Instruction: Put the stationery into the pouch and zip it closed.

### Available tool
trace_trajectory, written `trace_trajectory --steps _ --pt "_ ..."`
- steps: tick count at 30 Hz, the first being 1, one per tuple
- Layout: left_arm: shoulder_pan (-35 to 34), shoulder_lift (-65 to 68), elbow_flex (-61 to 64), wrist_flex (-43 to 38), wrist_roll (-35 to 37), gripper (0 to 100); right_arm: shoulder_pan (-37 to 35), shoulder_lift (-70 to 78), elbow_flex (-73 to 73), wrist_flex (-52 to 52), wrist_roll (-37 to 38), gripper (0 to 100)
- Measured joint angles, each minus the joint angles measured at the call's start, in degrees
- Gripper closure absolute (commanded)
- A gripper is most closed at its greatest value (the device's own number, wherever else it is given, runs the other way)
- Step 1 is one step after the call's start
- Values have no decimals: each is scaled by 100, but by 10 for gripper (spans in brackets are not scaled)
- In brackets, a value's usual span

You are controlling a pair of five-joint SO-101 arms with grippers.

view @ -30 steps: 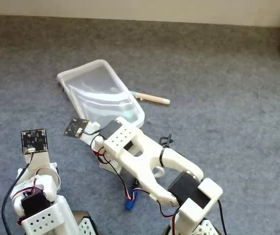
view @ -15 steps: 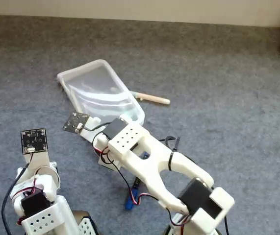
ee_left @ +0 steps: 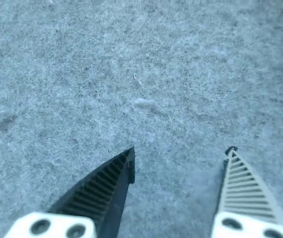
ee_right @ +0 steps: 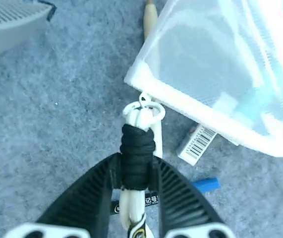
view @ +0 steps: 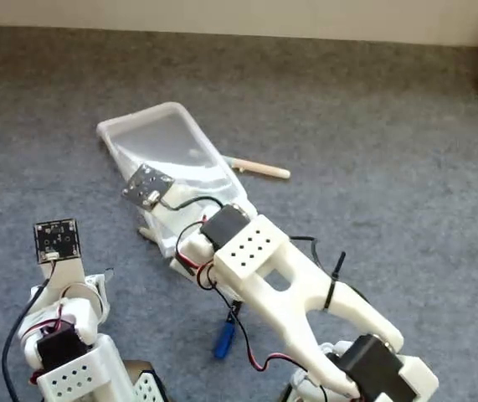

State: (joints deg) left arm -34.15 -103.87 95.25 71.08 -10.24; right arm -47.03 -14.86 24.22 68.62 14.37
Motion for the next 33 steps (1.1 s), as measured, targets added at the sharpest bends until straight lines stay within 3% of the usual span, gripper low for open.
trace_trajectory --steps 17,20,25,33 --pt "1829 0 -853 316 554 686 70 -1653 1275 -888 -686 993" --pt "1960 -9 -1002 369 914 635 70 -1829 1468 -1046 -800 993" --pt "2022 -18 -1204 387 1389 632 70 -1925 1503 -1116 -818 993" --pt "2743 -18 -1284 387 1477 632 70 -1960 1503 -1116 -818 993"
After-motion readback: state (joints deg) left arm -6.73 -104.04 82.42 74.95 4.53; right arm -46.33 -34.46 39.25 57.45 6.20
